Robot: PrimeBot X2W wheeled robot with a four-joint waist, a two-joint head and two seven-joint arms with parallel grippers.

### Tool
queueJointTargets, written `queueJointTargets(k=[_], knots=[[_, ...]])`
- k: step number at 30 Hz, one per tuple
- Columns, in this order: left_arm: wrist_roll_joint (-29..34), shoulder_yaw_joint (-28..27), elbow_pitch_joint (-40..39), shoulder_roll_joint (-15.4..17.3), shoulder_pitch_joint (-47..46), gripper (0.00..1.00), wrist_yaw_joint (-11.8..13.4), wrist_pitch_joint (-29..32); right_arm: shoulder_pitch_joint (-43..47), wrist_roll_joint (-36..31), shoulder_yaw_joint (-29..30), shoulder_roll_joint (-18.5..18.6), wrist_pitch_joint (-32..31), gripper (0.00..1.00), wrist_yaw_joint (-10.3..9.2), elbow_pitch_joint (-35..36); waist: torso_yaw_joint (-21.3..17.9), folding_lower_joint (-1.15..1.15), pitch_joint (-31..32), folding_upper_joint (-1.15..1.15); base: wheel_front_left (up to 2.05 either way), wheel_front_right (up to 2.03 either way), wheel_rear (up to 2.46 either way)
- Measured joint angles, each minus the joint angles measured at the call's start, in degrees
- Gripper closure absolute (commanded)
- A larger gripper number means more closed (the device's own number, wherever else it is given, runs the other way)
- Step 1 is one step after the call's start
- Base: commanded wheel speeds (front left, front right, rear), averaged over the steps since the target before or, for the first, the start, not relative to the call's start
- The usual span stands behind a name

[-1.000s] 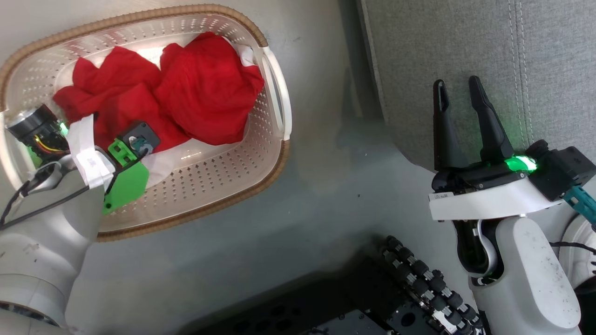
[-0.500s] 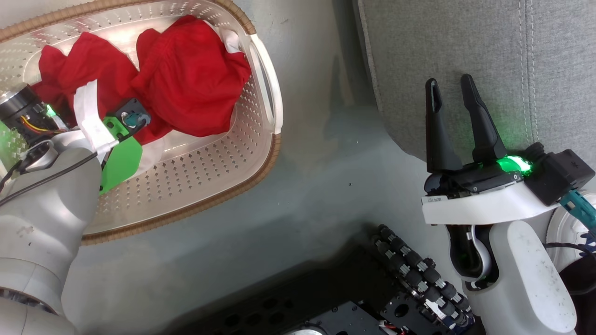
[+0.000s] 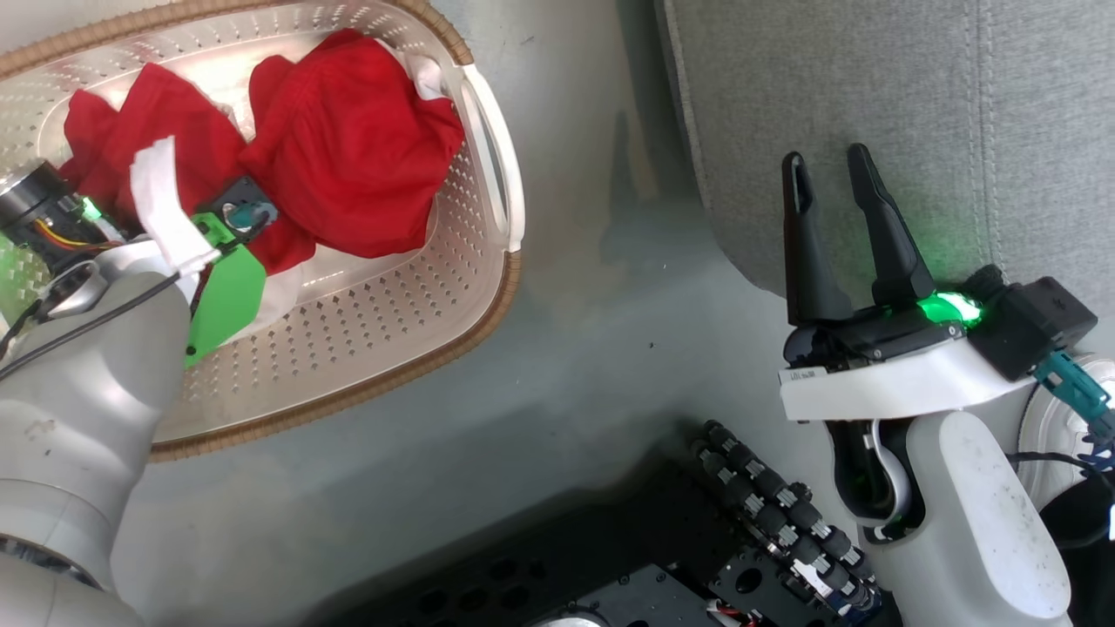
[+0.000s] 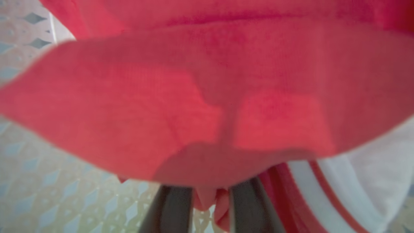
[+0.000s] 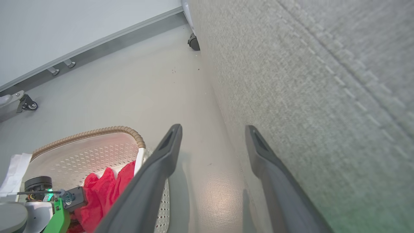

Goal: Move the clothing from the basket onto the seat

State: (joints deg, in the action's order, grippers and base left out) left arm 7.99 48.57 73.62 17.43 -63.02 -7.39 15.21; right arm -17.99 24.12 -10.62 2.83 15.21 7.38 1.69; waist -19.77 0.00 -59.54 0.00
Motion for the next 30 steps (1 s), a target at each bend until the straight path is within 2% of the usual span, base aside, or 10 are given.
queueJointTargets(k=[4, 7, 20, 30], knots=[[-1.35, 0.54, 0.12, 1.0, 0.15, 1.0, -0.02, -1.27, -1.33, 0.47, -0.11, -0.09, -0.07, 0.0, 0.0, -0.7, -0.36, 0.0, 0.95, 0.0, 0.0, 0.0, 0.0], [-2.5, 0.22, 0.23, 0.58, 0.83, 1.0, -0.1, -2.92, -1.71, -0.73, 0.22, -0.18, -0.07, 0.0, 0.09, -1.89, -0.48, 0.0, 2.1, 0.0, 0.0, 0.0, 0.0], [-8.81, -2.55, 0.25, -6.02, 7.46, 1.0, 1.37, -14.01, -0.61, -5.81, 2.91, -0.05, -0.08, 0.0, 0.16, -4.47, 2.44, 0.0, 13.49, 0.0, 0.0, 0.0, 0.0], [-14.45, -6.3, 0.2, -9.24, 12.26, 1.0, 4.72, -25.33, 3.02, -8.89, 3.37, -0.07, -0.08, 0.0, 0.16, -6.38, 6.44, 0.0, 25.25, 0.0, 0.0, 0.0, 0.0]])
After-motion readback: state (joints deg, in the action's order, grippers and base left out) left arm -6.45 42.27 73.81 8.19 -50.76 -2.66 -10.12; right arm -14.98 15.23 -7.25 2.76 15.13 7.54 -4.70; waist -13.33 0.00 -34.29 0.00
